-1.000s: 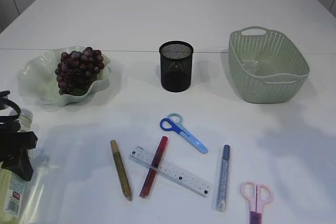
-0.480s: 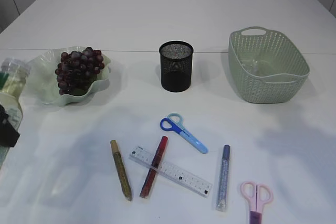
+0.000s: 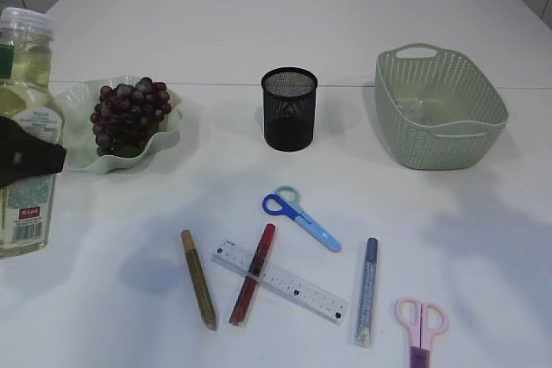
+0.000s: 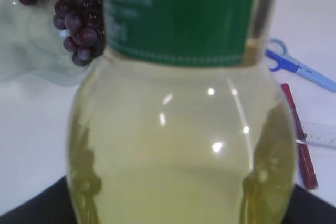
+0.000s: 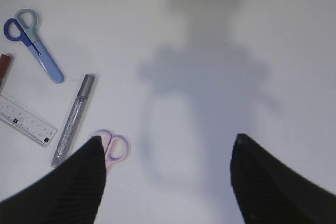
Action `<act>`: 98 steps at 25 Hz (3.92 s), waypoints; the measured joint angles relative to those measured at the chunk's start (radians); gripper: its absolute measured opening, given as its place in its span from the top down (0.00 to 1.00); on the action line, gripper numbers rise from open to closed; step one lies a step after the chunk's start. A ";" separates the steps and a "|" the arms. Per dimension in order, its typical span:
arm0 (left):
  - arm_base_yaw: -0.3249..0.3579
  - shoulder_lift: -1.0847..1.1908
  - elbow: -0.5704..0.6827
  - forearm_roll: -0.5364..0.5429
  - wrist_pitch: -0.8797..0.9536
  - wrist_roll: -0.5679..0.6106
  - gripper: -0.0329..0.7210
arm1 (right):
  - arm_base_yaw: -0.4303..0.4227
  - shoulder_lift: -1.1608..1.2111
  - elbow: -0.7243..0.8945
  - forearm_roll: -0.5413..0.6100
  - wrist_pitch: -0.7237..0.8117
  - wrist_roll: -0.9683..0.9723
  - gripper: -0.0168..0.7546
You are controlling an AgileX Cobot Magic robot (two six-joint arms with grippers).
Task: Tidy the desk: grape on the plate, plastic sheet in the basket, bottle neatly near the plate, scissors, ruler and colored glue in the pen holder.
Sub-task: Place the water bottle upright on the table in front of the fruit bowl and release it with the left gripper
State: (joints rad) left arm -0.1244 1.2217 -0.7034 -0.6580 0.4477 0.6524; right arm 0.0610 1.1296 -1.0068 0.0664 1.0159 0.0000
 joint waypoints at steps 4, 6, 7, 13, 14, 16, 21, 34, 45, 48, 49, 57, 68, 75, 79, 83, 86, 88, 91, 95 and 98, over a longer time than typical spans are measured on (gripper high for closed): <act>-0.011 -0.002 0.097 -0.287 -0.145 0.293 0.36 | 0.000 0.000 0.000 0.000 0.002 0.000 0.23; -0.037 -0.002 0.128 -0.445 -0.206 0.466 0.36 | 0.000 0.000 0.000 0.000 0.002 0.000 0.23; -0.057 -0.002 0.137 -0.504 -0.230 0.548 0.36 | 0.000 0.000 0.000 0.000 0.002 0.000 0.23; -0.116 0.016 0.140 -0.725 -0.260 0.676 0.36 | 0.000 0.000 0.000 0.001 0.002 0.000 0.23; -0.118 0.026 0.142 -0.746 -0.260 0.680 0.36 | 0.000 0.000 0.000 0.001 0.002 0.000 0.23; -0.118 0.042 0.142 -0.784 -0.260 0.682 0.36 | 0.000 0.000 0.000 0.001 0.002 0.000 0.23; -0.118 0.071 0.142 -0.792 -0.218 0.660 0.36 | 0.000 0.000 0.000 0.001 0.002 0.000 0.23; -0.118 0.149 0.074 -0.040 -0.068 0.007 0.36 | 0.000 0.000 0.000 0.001 0.002 0.000 0.23; -0.118 0.149 0.004 0.518 -0.062 -0.605 0.36 | 0.000 0.000 0.000 0.001 -0.003 0.000 0.23; -0.118 0.149 0.004 0.526 -0.143 -0.621 0.36 | 0.000 0.000 0.000 0.001 -0.003 0.000 0.23; -0.118 0.149 0.004 0.526 -0.181 -0.623 0.36 | 0.000 0.000 0.000 0.001 -0.003 0.000 0.23; -0.162 0.151 0.004 0.543 -0.460 -0.627 0.36 | 0.000 0.000 0.000 -0.003 -0.003 0.000 0.23; -0.275 0.312 0.004 0.605 -0.933 -0.632 0.36 | 0.000 0.000 0.000 -0.014 -0.003 0.000 0.23; -0.315 0.423 0.004 0.658 -1.212 -0.641 0.36 | 0.000 0.000 0.000 -0.026 -0.003 0.000 0.23; -0.315 0.460 0.004 0.658 -1.301 -0.641 0.36 | 0.000 0.000 0.000 -0.032 -0.003 0.000 0.23; -0.315 0.497 0.004 0.670 -1.303 -0.641 0.36 | 0.000 0.000 0.000 -0.033 -0.003 0.000 0.23; -0.315 0.531 0.004 0.691 -1.333 -0.641 0.36 | 0.000 0.000 0.000 -0.034 -0.003 0.000 0.23; -0.316 0.567 0.004 0.700 -1.377 -0.643 0.36 | 0.000 0.000 0.000 -0.034 -0.005 0.000 0.23; -0.317 0.612 0.004 0.705 -1.437 -0.652 0.36 | 0.000 0.000 0.000 -0.034 -0.005 0.000 0.23; -0.317 0.673 0.004 0.705 -1.500 -0.699 0.36 | 0.000 0.000 0.000 -0.034 -0.009 0.000 0.23; -0.317 0.727 0.004 0.703 -1.511 -0.723 0.36 | 0.000 0.008 0.000 -0.034 -0.011 0.000 0.23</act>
State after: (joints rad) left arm -0.4414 1.9486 -0.6989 0.0445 -1.0636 -0.0704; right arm 0.0610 1.1380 -1.0068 0.0321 1.0046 0.0000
